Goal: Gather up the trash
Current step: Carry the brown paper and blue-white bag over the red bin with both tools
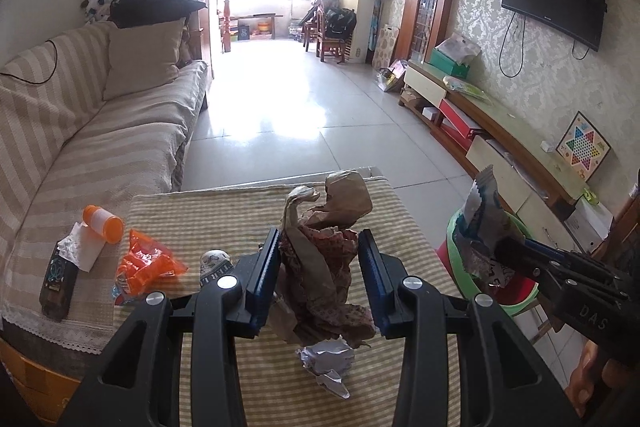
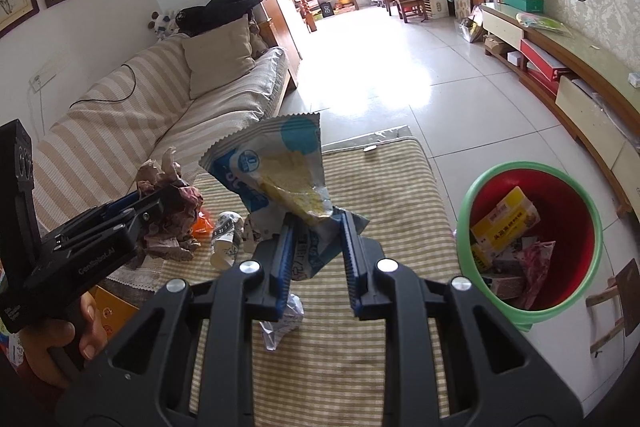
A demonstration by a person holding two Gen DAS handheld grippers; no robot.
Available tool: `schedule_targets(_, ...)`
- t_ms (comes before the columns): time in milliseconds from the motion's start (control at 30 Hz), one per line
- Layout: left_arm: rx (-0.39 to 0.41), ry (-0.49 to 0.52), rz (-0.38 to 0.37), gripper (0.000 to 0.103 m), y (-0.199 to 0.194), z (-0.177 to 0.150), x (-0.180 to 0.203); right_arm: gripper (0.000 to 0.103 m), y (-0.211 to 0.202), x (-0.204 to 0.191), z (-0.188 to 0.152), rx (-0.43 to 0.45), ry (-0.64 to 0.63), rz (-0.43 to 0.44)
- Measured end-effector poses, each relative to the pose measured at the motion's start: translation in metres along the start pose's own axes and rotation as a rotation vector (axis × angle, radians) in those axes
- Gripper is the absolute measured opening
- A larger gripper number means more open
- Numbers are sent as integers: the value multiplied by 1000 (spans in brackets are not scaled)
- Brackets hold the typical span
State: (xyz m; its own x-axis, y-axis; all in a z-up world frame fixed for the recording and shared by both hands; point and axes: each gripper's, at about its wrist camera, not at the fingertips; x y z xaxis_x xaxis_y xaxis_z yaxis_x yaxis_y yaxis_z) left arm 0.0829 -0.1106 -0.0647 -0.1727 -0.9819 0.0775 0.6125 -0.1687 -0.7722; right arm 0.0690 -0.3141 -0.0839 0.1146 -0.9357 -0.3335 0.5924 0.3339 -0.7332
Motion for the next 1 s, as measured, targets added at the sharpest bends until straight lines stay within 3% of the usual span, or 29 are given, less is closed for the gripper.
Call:
schedule_targets(600, -38, 94, -59, 37, 24, 3, 47, 23, -9, 49, -12, 19, 102, -74)
schedule_targets(1000, -53, 166, -149, 37, 53, 12, 99, 23, -25, 113, -20, 52, 223, -177)
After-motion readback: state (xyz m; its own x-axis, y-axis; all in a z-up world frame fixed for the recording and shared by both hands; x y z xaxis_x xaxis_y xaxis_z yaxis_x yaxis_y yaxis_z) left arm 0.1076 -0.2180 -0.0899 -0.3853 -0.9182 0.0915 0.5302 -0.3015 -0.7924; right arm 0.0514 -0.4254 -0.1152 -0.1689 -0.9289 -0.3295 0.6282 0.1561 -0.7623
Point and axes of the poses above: each gripper's, at about its wrist camera, not at the fingertips, and y roughly the way its jaws point, x to its right, z to its top, and after that the axes turned 9 degrees about -x, right-handed
